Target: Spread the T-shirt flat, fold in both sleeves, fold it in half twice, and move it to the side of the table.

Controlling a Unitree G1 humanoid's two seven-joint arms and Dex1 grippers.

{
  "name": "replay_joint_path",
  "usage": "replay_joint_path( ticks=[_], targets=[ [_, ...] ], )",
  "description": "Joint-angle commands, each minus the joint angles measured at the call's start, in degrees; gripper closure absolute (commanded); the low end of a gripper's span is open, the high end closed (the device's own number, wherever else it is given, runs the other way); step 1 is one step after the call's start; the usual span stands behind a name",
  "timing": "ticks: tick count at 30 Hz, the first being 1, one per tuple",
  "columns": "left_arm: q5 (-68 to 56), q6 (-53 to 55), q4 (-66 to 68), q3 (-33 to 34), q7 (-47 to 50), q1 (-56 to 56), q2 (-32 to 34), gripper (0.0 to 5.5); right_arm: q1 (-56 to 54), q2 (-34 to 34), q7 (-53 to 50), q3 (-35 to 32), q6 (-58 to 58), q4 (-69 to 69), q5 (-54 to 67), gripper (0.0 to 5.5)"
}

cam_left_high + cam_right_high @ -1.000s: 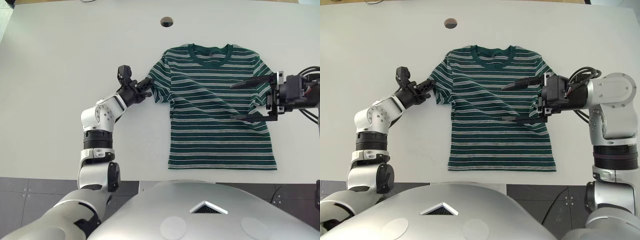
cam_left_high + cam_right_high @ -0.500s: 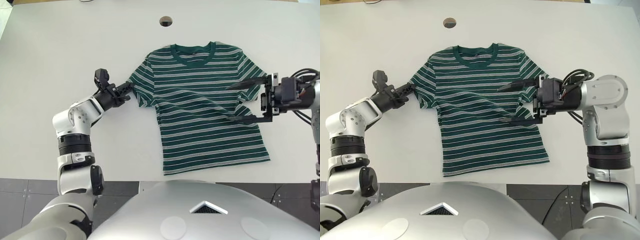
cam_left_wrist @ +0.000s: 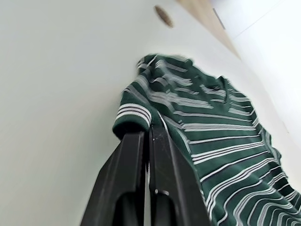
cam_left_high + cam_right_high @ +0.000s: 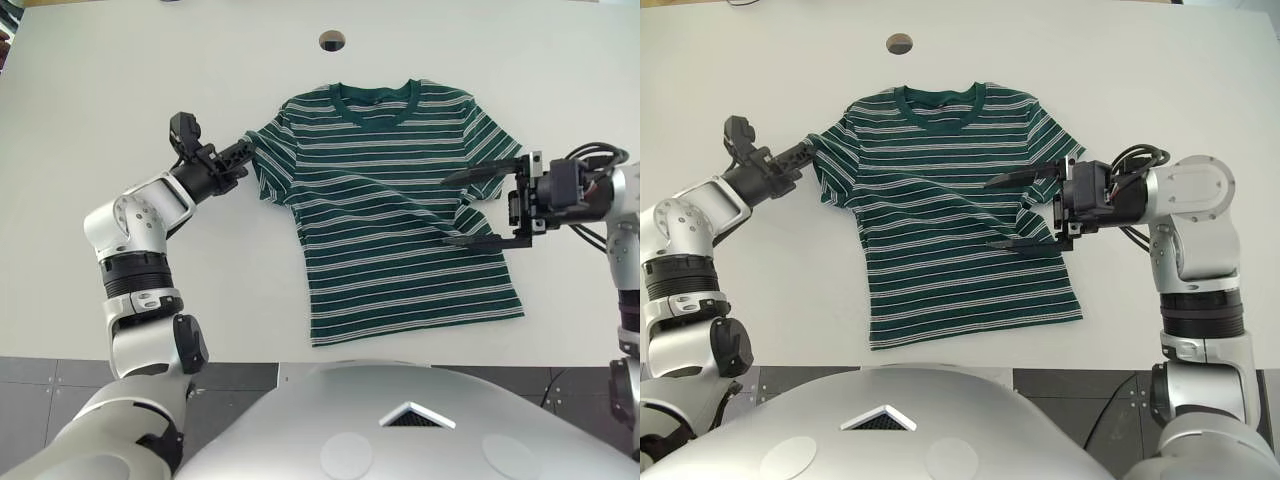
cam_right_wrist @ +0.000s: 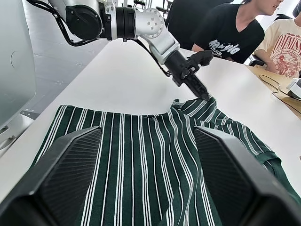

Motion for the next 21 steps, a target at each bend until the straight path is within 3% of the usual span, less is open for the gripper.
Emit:
replay_joint_path(
  ticks=[1,10,21],
  targets=[
    [-1.48,3.41,-4.37,-0.23,2.11,-1.05,-1.77,5.37,0.02,0.21,0.02,0.03,-0.09,-0.45,0.23,1.91],
    [-3.43,8.83,-13.29,-3.18,6.85,-2.89,-6.83,5.37,-0.17,0.85,-0.06,0.34,-0.36,0.05,-0.04,1.91],
    [1.65,1.26,-0.63,-8.08,7.49,-7.84,-13.35,5.37,0.11,1.71,-1.38,-0.92,-2.02,2.36,-0.86,1.91]
  ],
)
